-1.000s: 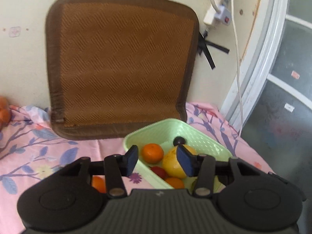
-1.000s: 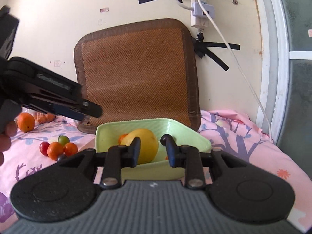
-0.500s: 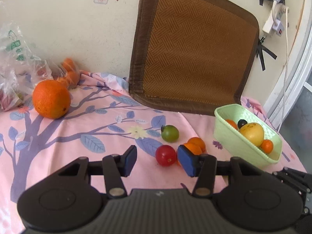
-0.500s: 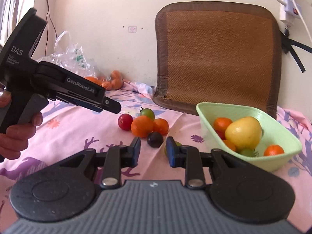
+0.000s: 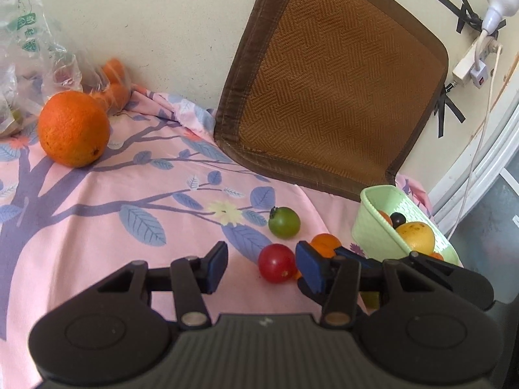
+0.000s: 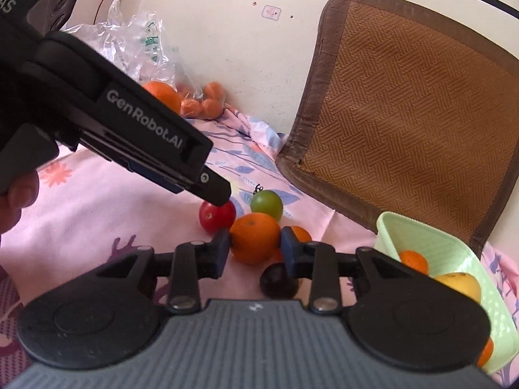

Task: Organize fruits
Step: 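Grasp a tangerine with the right tool while the left grasps a red cherry tomato, then carry the tangerine and red tomato over the green bowl and open both tools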

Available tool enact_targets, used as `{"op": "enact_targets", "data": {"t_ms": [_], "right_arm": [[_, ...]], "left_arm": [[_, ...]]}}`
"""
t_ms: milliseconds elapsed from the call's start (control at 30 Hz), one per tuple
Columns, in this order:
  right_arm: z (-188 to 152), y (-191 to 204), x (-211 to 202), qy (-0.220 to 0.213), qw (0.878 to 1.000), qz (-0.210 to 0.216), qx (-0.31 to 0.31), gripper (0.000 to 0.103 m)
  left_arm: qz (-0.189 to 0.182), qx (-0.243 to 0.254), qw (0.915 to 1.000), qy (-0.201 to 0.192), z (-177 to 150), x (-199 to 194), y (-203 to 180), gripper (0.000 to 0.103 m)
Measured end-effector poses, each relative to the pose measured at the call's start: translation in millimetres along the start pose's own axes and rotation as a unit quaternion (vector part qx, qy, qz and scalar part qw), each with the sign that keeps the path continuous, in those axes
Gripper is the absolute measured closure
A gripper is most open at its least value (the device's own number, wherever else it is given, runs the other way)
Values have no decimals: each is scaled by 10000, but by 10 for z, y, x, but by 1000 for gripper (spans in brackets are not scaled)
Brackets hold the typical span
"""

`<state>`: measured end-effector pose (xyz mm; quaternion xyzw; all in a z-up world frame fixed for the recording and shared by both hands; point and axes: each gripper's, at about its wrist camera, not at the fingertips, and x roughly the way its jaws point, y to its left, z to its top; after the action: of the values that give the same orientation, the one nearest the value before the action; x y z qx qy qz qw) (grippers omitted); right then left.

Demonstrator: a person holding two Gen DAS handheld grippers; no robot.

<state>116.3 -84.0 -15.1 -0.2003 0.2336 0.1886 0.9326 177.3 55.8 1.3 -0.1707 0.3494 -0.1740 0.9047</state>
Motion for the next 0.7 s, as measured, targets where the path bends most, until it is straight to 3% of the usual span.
{"op": "enact_targets", "data": {"t_ms": [267,333,367,400,567,700], "right_arm": [[-369,-181,-797,-328,9945,157,985,67],[-484,-222,-927,-280,9919,113,1233,67],[-540,-240,-981,-265,9905,58,1345,67],[-594,-268,-1038,-255,9886,5,1482,67],[-819,-357,-1328,-249,9798,-186,1976,67],[-976,-338,-1574,-241,9785,-391,2012,67]], "left_arm": [[314,555,9979,89,-71,200,-244,56],[616,881,9942,-11,-121,245,-334,64],[705,949,9930,-12,-134,246,-363,75],[707,944,9930,31,-143,222,-383,75],[293,1080,9937,61,-385,-138,-652,75],[-359,1329,9903,179,-796,-436,-1039,75]]}}
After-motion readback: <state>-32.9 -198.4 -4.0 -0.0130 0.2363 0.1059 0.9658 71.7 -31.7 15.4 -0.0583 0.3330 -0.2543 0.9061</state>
